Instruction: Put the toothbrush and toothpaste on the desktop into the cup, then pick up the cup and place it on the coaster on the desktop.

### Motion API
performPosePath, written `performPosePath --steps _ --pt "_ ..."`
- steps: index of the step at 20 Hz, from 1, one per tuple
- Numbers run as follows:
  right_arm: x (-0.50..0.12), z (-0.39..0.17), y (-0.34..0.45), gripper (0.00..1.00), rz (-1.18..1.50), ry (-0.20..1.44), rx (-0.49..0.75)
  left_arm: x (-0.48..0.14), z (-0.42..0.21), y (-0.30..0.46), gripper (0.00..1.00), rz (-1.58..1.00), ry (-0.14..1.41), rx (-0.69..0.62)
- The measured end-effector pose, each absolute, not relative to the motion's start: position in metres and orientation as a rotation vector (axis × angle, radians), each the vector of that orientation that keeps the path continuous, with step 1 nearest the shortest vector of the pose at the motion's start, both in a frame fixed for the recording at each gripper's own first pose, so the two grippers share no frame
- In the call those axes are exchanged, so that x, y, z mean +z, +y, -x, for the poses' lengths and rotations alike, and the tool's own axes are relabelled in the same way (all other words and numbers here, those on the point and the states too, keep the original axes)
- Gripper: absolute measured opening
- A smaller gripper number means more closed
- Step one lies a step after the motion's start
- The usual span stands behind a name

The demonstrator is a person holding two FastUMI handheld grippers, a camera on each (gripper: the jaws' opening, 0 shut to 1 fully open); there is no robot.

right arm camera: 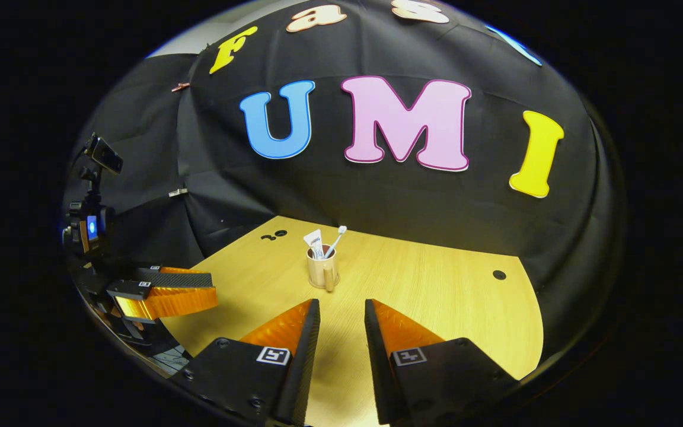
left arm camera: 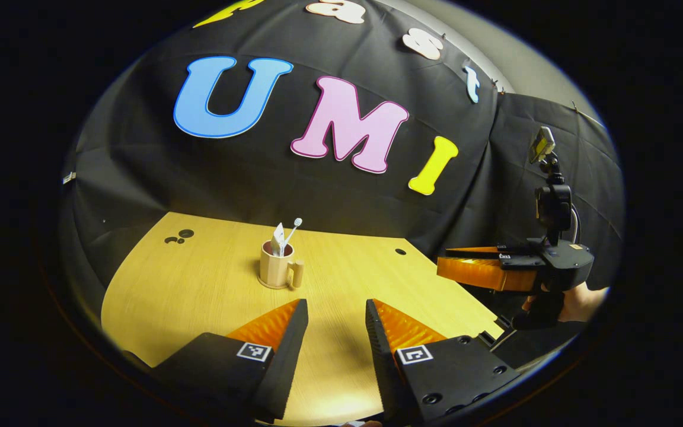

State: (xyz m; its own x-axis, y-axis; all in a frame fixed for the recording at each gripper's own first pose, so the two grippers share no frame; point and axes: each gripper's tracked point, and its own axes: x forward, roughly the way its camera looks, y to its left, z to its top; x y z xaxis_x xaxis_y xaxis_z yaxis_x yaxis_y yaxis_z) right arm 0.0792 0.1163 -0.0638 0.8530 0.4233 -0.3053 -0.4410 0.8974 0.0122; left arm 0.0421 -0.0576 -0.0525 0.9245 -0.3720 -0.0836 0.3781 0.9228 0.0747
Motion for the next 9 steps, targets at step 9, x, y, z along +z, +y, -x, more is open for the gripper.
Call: performPosePath --steps 9 --pt "-0.069 -0.067 0.124 0.51 0.058 0.312 0.46 -0.063 -0.034 -0.056 0.63 -0.107 0.101 -0.385"
